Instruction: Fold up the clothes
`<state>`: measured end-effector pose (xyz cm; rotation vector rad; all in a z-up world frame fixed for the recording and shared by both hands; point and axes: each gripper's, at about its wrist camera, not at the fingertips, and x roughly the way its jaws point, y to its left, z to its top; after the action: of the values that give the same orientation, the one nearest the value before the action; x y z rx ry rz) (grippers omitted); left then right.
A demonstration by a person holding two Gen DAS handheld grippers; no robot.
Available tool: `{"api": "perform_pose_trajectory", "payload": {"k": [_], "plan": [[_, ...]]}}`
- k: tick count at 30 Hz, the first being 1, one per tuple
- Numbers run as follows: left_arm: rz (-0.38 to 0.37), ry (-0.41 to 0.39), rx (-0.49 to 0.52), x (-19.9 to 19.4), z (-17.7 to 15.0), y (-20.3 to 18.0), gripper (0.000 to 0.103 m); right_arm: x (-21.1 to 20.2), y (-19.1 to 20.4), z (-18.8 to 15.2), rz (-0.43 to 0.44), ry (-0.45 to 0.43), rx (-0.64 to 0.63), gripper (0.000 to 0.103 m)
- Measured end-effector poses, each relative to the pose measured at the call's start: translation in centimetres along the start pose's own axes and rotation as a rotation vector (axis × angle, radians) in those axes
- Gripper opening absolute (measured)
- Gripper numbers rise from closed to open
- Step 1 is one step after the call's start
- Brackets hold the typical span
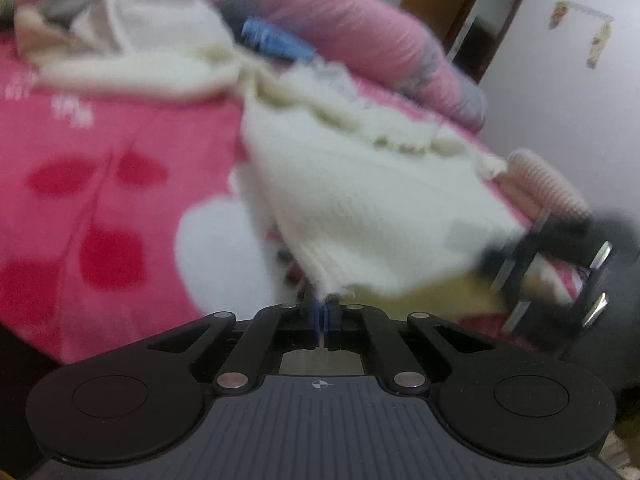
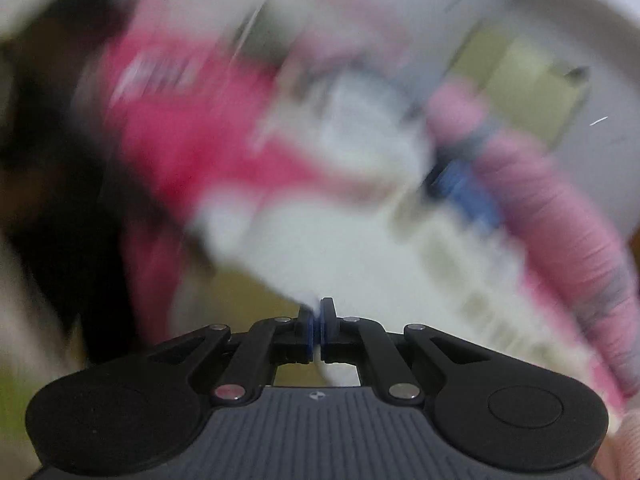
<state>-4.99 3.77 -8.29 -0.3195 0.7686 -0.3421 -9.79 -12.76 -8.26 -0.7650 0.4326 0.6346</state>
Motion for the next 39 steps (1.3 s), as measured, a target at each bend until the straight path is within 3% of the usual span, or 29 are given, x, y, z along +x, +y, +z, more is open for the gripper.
{"api": "perform_pose_trajectory", "payload": {"k": [3, 6, 11, 15, 20, 26, 30, 33, 37, 39], "plan": [[-0.016, 0.023, -0.023, 0.4, -0.1, 0.5, 0.000, 1.1, 2.2, -1.2, 0.027, 0.078, -0.120, 0.002], [-0.040, 0.017, -0.004, 0.2, -0.2, 0.4, 0.000, 0.9, 1.8, -1.1, 0.034, 0.080, -0.087, 0.002], [-0.177, 0.064, 0.004, -0.2, -0.4, 1.4, 0.004, 0.8, 1.1, -1.0, 0.049, 0.080, -0.031, 0.002], [-0.196, 0.076, -0.079, -0.7, -0.8, 3.1, 0.033, 0.8, 0.7, -1.1, 0.058, 0.076, 0.005, 0.002], [-0.269, 0.100, -0.246, 1.0, 0.5, 4.2, 0.043, 1.1, 0.5, -1.3, 0.065, 0.069, 0.015, 0.002], [-0.296, 0.137, -0.235, 2.8, 1.6, 3.1, 0.045, 0.6, 0.8, -1.5, 0.049, 0.070, 0.021, 0.002], [-0.354, 0.149, -0.274, 2.0, 1.2, 4.3, 0.057, 0.6, 0.7, -1.8, 0.046, 0.070, 0.045, 0.002], [-0.304, 0.132, -0.304, 1.8, 1.1, 4.9, 0.058, 0.8, 0.6, -1.9, 0.048, 0.068, 0.066, 0.002], [-0.302, 0.125, -0.285, 2.8, 1.5, 4.2, 0.056, 0.8, 0.5, -1.9, 0.049, 0.065, 0.093, 0.002], [-0.274, 0.129, -0.239, 3.5, 1.7, 3.3, 0.045, 0.6, 0.4, -1.9, 0.047, 0.069, 0.103, 0.003]]}}
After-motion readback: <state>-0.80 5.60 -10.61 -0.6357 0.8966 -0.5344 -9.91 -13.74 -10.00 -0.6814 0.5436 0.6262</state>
